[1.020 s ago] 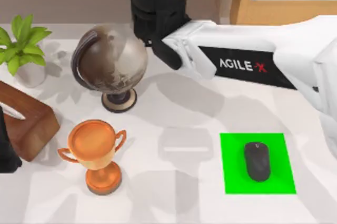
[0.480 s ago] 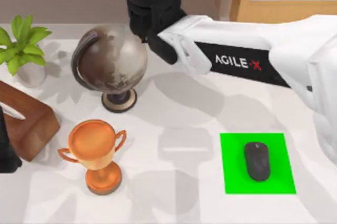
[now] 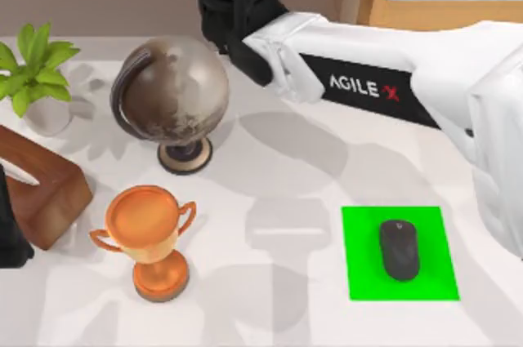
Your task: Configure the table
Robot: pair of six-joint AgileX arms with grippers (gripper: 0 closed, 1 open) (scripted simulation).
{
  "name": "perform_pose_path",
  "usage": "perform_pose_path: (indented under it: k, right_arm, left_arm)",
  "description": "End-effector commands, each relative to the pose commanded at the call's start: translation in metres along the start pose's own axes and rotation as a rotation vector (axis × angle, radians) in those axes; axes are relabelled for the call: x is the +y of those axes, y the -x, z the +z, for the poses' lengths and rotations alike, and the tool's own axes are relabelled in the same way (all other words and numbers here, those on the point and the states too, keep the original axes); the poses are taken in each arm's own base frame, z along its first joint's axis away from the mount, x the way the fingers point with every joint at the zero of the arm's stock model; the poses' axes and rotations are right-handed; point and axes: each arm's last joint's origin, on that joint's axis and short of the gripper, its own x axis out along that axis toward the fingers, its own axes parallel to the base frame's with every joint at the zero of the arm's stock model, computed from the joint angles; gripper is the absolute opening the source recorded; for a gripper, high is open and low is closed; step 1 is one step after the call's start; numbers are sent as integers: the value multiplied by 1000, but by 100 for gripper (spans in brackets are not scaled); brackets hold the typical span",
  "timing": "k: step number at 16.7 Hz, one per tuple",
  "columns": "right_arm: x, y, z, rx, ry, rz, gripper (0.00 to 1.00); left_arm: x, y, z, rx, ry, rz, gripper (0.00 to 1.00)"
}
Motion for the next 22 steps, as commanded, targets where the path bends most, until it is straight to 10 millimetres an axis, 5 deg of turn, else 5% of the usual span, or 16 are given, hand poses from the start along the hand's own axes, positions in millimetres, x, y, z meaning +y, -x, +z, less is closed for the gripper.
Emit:
perform_pose_path:
  k: [1, 14, 22]
  right_arm:
    - [0, 0, 0, 0, 0, 0, 100]
    - [0, 0, 0, 0, 0, 0, 2]
    - [0, 0, 0, 0, 0, 0, 0]
  left_arm:
    - [0, 0, 0, 0, 0, 0, 100]
    - [0, 0, 0, 0, 0, 0, 100]
    - [0, 0, 0, 0, 0, 0, 100]
